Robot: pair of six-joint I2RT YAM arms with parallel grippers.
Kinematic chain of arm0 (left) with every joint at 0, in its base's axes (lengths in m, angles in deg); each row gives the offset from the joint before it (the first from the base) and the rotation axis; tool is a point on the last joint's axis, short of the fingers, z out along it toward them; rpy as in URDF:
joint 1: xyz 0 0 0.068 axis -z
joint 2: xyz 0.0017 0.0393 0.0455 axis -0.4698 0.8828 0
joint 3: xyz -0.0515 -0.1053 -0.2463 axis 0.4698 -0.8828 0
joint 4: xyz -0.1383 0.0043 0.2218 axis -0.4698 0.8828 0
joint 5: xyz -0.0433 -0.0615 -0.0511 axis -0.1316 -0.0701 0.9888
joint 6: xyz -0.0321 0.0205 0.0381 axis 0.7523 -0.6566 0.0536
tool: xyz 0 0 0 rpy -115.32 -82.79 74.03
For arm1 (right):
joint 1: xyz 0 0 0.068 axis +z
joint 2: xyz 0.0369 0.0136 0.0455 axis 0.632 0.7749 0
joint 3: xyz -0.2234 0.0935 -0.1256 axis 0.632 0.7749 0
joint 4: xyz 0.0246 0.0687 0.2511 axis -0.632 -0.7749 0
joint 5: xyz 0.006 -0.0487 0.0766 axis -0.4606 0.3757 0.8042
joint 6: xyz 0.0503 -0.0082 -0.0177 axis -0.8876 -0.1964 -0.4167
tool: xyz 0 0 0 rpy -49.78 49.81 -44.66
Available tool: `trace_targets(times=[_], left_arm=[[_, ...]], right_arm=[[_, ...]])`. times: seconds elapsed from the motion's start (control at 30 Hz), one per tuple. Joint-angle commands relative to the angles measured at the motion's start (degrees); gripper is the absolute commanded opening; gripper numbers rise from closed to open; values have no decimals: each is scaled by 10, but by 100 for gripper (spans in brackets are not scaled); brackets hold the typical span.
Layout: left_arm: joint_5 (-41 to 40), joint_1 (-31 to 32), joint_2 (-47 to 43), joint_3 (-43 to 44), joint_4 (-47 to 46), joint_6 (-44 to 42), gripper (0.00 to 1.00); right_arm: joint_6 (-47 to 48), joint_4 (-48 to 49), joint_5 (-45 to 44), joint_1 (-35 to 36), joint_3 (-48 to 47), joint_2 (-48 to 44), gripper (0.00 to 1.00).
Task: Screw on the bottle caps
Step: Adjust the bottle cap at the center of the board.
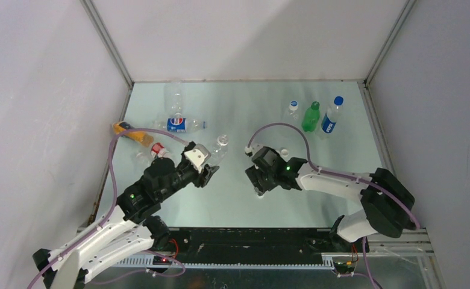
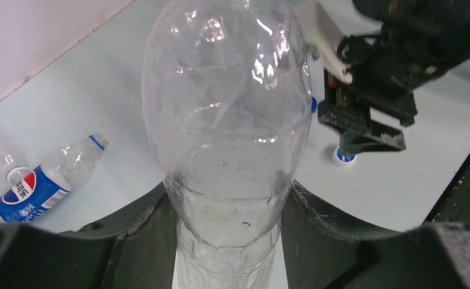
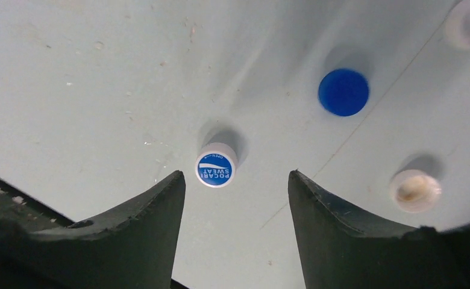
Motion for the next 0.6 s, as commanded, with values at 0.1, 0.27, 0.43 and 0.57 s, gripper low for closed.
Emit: trace_targets(times=[0.1, 0.27, 0.43, 0.57], left_arm=[[6, -3, -5, 28, -28, -27, 1], [-6, -4, -15, 42, -5, -21, 1], [-31, -3, -38, 48, 2, -13, 1], [-37, -3, -39, 64, 18, -12, 1]], right_arm=[[202, -98, 135, -67, -69, -43, 64], [301, -120, 182, -72, -82, -20, 63], [347, -116, 215, -57, -87, 3, 64], [376, -129, 199, -37, -108, 31, 64]])
